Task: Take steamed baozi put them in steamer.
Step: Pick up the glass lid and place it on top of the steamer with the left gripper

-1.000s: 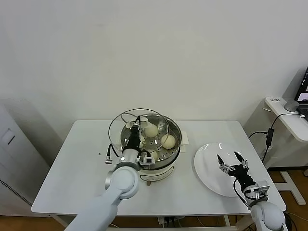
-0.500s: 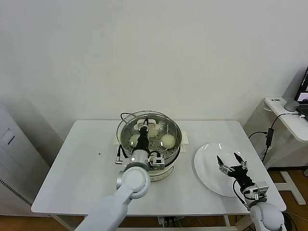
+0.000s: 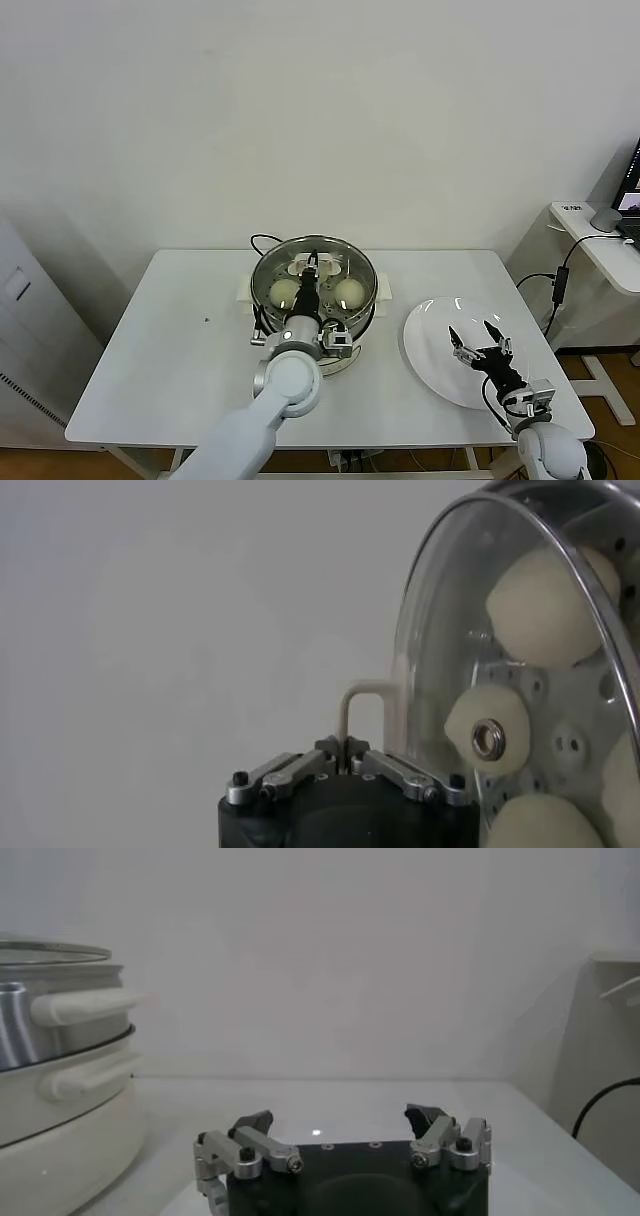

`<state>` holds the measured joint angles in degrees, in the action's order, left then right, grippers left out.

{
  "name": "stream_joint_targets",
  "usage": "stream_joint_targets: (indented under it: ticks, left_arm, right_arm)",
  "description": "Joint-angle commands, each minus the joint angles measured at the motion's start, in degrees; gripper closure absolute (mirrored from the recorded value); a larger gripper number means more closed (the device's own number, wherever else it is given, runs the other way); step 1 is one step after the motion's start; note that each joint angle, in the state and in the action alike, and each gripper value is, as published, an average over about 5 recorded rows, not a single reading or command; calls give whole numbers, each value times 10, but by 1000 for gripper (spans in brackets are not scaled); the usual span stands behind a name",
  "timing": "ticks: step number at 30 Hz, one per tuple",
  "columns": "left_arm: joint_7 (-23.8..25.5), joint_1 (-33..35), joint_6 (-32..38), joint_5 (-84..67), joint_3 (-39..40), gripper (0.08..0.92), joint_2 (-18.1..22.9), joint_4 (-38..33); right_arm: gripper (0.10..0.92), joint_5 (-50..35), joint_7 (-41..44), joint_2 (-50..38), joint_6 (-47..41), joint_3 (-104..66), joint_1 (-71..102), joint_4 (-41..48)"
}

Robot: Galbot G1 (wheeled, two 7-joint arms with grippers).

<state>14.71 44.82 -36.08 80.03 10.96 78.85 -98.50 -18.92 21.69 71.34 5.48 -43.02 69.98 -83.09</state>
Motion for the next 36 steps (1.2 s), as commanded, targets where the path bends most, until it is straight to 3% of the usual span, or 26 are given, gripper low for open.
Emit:
stream_joint_targets:
  ticks: [1,11,21,26,30,36]
  left_arm:
    - [-2,1,0,1,2,895,5,6]
    - [-14,4,-4,-19,-1,895,5,15]
    - [-67,23,-51,-81,3,865,-1,1]
    - [-61,44,-44,-157,-9,727,-19,-56]
    - [-32,86,17,-268,-55,615,-41,-156]
    - [12,177,154,-671,-169,441,-96,-276]
  right_arm:
    - [203,1,1,2,1,-1,0,2]
    - [203,3,4,4,3,-1,0,-1]
    - [203,2,5,8,3,-1,0,-1]
    - [203,1,6,8,2,0,-4,-2]
    - [203,-2,10,8,1,1,-7,-7]
    - [203,-15,15,15,-13,4,-11,-15]
